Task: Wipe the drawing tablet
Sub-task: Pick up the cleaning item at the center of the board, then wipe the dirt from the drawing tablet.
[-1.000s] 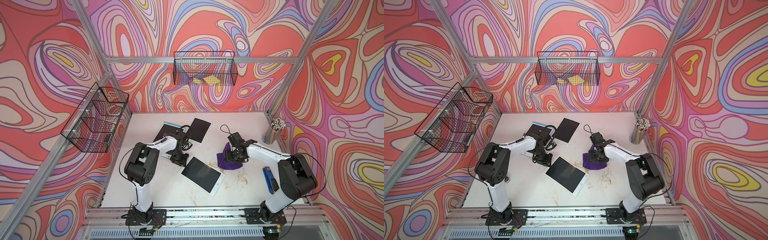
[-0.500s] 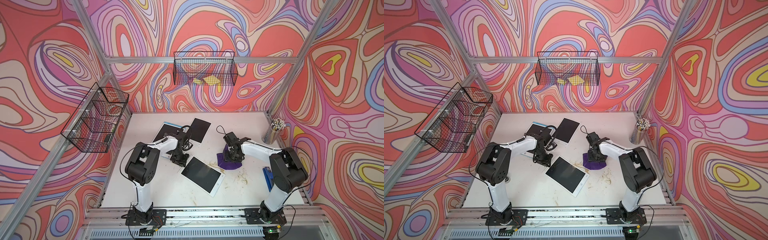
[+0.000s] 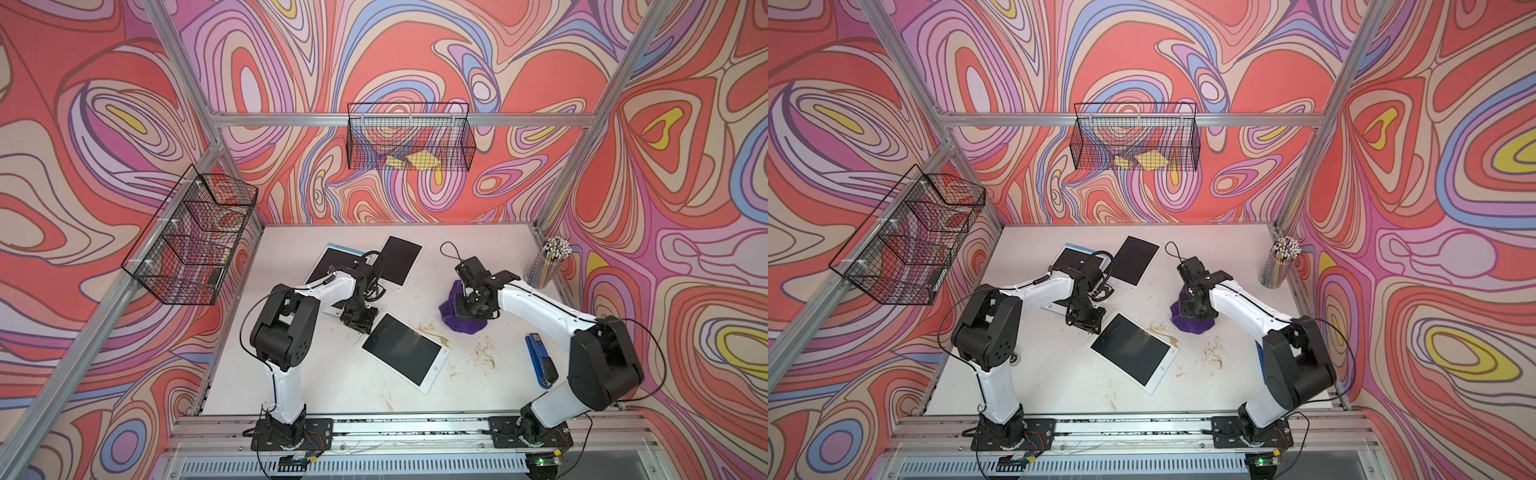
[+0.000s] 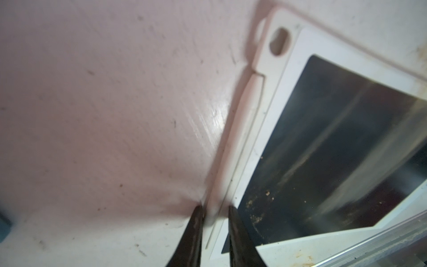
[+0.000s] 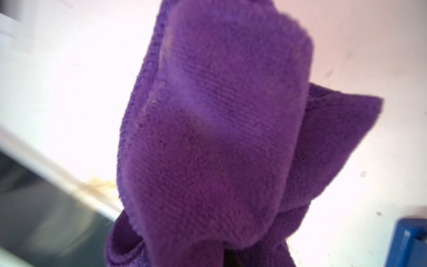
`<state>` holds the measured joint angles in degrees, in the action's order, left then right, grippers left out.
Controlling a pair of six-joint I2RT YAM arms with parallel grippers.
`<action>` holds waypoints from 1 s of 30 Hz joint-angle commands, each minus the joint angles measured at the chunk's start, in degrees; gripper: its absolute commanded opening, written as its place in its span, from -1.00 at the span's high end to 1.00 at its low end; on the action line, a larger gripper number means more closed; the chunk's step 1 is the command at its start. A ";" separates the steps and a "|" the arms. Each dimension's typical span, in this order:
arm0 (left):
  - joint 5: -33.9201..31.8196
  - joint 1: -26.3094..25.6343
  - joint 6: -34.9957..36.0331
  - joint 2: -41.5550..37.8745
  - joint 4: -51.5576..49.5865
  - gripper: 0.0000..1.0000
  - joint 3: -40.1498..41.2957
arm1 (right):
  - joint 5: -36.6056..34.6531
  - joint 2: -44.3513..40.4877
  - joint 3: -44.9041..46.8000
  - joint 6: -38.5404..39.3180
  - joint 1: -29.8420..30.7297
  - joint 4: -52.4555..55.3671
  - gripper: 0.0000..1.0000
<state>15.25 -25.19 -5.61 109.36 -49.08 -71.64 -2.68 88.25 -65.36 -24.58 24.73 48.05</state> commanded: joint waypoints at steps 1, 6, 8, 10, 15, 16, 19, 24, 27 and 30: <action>-3.07 0.00 0.42 0.29 -3.74 0.56 0.40 | 6.02 -4.42 -6.95 -1.00 2.63 3.99 1.00; -3.46 0.04 0.38 0.42 -3.90 0.56 0.18 | 10.49 -1.22 -8.22 -5.35 8.42 -0.03 1.00; -3.51 0.03 0.33 0.47 -3.92 0.56 0.31 | 11.57 1.44 -8.07 -6.77 10.82 -2.87 1.00; -3.56 -0.01 0.24 0.55 -4.04 0.56 0.44 | 11.97 3.83 -7.69 -8.71 13.13 -6.38 1.00; -3.18 0.02 0.07 0.73 -4.00 0.56 0.31 | 14.63 8.32 -7.31 -13.12 16.42 -12.61 1.00; -3.12 0.04 0.05 0.70 -4.04 0.56 0.36 | 14.71 9.02 -7.68 -13.54 17.08 -13.15 1.00; -2.79 0.04 -0.07 0.73 -4.01 0.55 0.36 | 15.50 12.43 -9.31 -15.07 19.66 -14.59 1.00; -1.97 0.03 -0.28 1.71 -4.25 0.55 0.18 | 13.30 20.15 -11.92 -17.32 23.79 -15.35 1.00; -1.80 0.02 -0.37 1.75 -4.19 0.55 0.33 | 11.85 23.44 -12.08 -20.37 26.07 -16.66 1.00; -2.06 0.02 -0.46 1.58 -4.14 0.55 0.53 | 9.99 26.21 -12.21 -25.99 27.87 -17.58 1.00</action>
<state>15.14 -25.17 -6.20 109.38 -49.52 -71.64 9.30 112.38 -76.64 -44.49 51.13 31.59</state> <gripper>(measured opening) 0.225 0.126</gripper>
